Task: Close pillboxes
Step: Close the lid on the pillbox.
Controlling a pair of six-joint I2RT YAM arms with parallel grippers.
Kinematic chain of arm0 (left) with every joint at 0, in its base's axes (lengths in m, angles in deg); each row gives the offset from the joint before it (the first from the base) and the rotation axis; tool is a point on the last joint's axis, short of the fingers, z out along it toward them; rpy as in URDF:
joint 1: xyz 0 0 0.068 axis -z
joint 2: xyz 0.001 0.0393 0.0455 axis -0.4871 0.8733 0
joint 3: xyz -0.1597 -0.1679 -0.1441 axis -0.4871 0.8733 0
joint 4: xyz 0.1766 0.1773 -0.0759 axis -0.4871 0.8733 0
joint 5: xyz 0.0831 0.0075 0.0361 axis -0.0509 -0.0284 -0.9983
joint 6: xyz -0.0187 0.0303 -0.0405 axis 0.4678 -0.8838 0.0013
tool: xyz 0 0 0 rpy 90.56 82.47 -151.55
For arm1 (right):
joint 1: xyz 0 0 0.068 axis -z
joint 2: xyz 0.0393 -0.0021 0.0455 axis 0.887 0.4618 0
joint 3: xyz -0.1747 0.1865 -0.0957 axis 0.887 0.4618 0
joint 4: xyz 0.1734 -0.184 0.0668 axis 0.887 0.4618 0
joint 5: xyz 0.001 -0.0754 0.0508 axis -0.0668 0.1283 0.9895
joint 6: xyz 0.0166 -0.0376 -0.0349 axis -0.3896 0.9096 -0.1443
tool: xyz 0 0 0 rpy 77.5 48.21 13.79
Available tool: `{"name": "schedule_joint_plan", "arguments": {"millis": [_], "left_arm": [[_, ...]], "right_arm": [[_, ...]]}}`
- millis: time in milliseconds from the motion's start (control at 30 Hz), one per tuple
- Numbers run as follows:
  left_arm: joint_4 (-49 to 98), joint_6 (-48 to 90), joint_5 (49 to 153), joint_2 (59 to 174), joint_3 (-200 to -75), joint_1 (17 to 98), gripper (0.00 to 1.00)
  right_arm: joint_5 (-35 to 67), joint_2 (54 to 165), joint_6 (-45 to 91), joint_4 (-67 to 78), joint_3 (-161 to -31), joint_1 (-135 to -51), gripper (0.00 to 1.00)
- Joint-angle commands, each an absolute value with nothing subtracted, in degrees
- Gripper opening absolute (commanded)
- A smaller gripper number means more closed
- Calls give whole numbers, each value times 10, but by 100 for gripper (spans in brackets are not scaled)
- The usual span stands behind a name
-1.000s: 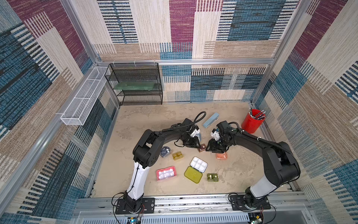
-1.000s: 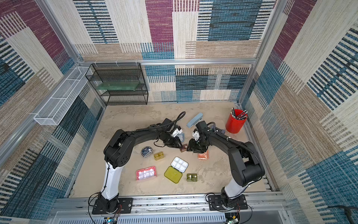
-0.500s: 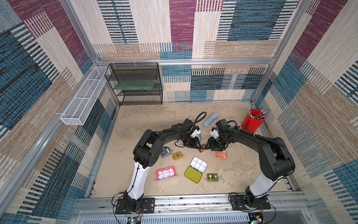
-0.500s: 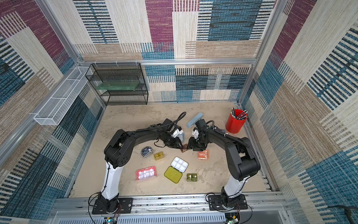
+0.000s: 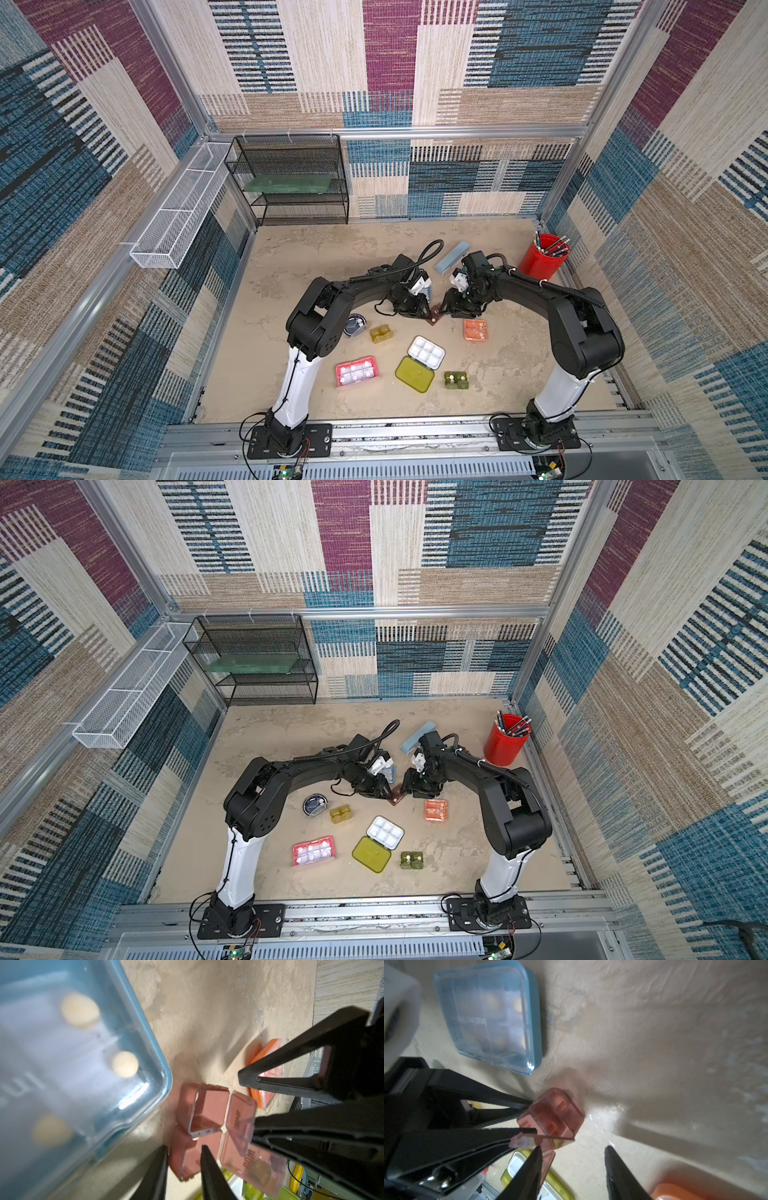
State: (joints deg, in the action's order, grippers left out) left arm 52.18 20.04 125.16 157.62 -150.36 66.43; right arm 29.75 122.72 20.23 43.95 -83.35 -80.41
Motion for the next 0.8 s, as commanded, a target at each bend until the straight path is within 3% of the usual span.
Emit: {"name": "schedule_joint_plan", "arguments": {"millis": [0,767], "left_arm": [[540,184,1241,1583,-1505,666,30],[548,180,1241,1591,-1515,666,29]], "right_arm": [[296,1232,208,434,-841,-803,51],[301,1266,213,426,-850,-798,48]]}}
